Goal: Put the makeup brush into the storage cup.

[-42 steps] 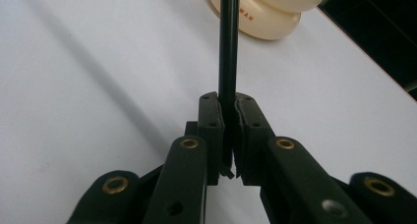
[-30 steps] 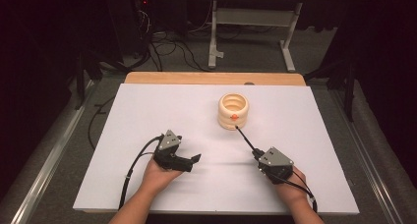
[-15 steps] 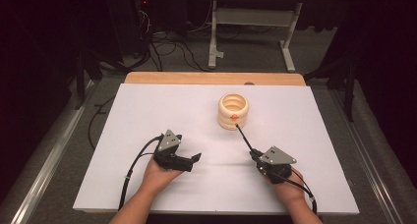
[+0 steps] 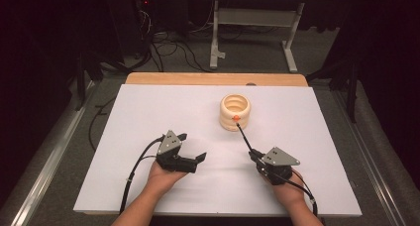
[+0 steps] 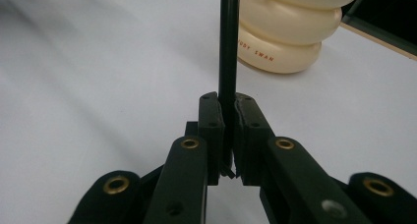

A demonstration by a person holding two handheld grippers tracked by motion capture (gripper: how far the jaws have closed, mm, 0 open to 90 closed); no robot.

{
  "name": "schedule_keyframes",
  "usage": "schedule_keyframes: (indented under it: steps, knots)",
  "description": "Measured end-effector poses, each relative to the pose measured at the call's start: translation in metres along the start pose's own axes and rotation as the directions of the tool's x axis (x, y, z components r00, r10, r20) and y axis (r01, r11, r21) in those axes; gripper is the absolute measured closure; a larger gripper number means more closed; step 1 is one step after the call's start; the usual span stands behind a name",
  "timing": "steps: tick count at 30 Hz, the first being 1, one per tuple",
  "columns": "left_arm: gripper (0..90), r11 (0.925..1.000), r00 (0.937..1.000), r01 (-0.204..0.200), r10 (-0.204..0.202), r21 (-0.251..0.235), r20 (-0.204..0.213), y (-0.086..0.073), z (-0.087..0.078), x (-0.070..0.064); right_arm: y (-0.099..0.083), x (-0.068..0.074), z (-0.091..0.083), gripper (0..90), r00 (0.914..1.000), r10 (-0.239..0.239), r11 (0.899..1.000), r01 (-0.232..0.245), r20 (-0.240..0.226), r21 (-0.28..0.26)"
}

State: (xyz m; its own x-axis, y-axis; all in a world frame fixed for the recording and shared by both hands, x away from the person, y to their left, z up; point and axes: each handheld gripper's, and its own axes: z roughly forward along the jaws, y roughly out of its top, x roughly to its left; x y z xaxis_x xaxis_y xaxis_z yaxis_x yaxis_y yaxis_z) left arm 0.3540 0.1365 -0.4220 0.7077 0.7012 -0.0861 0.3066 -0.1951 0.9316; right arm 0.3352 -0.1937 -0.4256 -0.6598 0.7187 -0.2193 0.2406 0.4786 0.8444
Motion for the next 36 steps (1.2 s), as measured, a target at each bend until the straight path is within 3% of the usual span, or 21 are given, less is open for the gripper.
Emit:
schedule_keyframes:
  steps: [8, 15, 23, 27, 36]
  knots:
    - [2.9, 0.9993, 0.9995, -0.032, 0.032, -0.018, 0.005, 0.018, -0.002, -0.008, 0.001, 0.0, 0.0, 85.8, 1.0, 0.004, 1.0, -0.004, 0.005, -0.003]
    - [2.9, 0.9987, 0.9987, -0.05, 0.05, -0.011, 0.01, 0.028, 0.008, -0.008, 0.001, 0.001, 0.001, 85.8, 1.0, -0.002, 1.0, 0.002, 0.005, -0.005]
    - [2.7, 0.9989, 0.9982, -0.03, 0.032, -0.037, 0.05, 0.026, 0.016, -0.01, 0.001, 0.0, 0.002, 85.8, 0.9999, -0.01, 1.0, 0.01, 0.009, 0.0]
    - [2.7, 0.9989, 0.9972, -0.017, 0.02, -0.045, 0.072, 0.025, 0.019, -0.012, 0.002, 0.0, 0.003, 85.8, 0.9998, 0.017, 1.0, -0.017, 0.008, 0.002]
    - [2.7, 0.998, 0.9965, -0.014, 0.019, -0.061, 0.081, 0.028, 0.013, -0.012, 0.018, -0.006, 0.01, 85.8, 0.9998, 0.02, 0.999, -0.02, 0.001, -0.03]
